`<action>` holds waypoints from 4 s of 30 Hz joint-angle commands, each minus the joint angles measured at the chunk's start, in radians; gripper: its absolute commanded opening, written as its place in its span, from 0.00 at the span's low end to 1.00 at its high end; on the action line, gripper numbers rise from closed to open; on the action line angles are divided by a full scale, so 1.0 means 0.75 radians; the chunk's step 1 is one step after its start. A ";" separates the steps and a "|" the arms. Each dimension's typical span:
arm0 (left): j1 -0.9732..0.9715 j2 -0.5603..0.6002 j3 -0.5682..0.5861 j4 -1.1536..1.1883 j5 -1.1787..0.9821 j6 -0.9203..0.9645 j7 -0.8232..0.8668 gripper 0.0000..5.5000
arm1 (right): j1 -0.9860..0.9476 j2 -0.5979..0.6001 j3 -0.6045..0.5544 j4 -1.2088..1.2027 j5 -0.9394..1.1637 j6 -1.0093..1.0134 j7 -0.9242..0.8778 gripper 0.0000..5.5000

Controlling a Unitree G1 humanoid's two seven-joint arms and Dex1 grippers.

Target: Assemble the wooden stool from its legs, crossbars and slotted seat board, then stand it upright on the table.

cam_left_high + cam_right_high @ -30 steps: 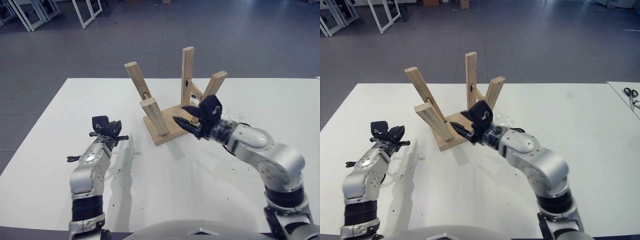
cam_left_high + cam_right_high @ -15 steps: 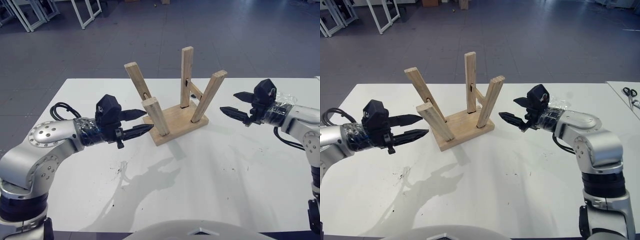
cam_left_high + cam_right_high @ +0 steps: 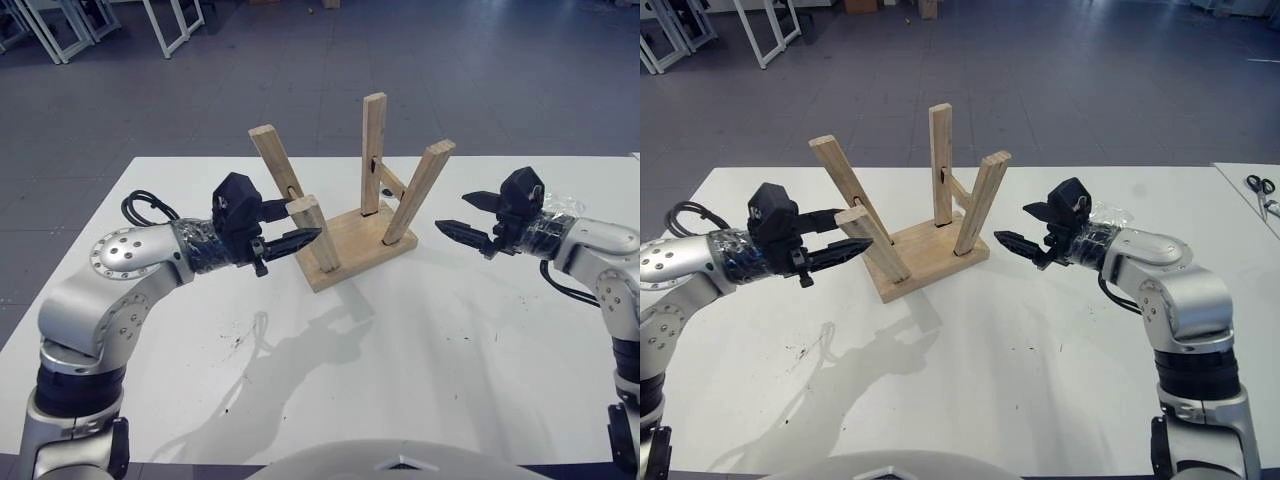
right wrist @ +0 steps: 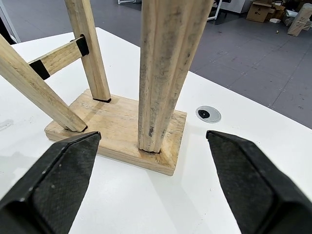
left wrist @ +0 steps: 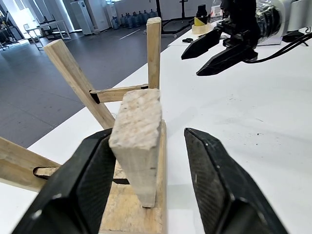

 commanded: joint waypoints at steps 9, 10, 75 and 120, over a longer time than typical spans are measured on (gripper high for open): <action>-0.003 0.047 0.011 0.252 -0.082 -0.163 -0.456 0.20 | -0.079 -0.070 -0.086 0.218 0.102 -0.185 0.376 0.73; -0.019 0.073 0.010 0.284 -0.082 -0.172 -0.516 0.20 | -0.091 -0.084 -0.080 0.216 0.119 -0.178 0.419 0.73; 0.867 0.249 0.447 0.143 0.189 -0.329 -0.943 0.71 | 0.820 -0.584 -0.039 -0.210 -0.078 -0.228 0.789 0.82; 0.087 0.569 0.152 0.150 -1.776 0.508 0.059 0.33 | -0.487 -0.518 0.281 0.137 1.956 0.799 0.020 0.36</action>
